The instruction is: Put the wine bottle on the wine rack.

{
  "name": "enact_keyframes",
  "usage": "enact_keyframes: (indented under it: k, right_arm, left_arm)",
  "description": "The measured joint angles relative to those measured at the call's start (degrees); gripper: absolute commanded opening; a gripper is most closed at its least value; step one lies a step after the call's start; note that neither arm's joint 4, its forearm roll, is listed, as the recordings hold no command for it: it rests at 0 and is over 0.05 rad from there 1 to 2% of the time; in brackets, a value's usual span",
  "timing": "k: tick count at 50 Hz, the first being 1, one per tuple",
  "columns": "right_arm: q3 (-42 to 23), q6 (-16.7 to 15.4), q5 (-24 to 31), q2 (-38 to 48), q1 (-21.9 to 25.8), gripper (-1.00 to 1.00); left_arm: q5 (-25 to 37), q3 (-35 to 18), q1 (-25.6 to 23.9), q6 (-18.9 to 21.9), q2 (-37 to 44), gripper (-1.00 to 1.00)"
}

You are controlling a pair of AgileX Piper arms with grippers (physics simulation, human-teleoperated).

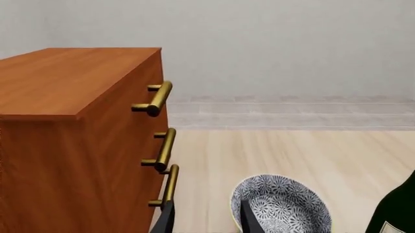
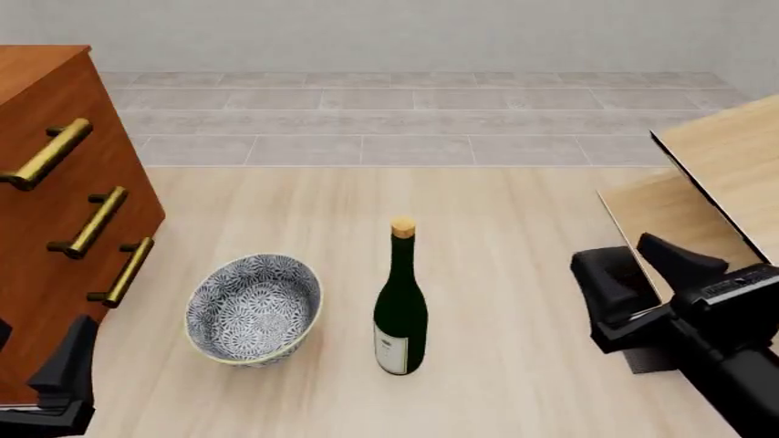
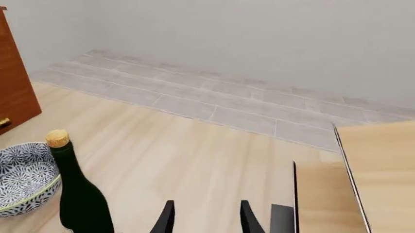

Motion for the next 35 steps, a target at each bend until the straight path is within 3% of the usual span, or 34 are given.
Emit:
enact_keyframes:
  k: [14, 35]
  right_arm:
    - [-1.61, 0.23, -2.25, 5.34, 4.54, 1.0]
    - [-4.83, 0.46, -1.21, 8.7, 11.01, 1.0]
  left_arm:
    - [0.34, 0.01, 0.03, -0.45, 0.25, 1.0]
    - [0.19, 0.01, 0.15, -0.68, 0.82, 1.0]
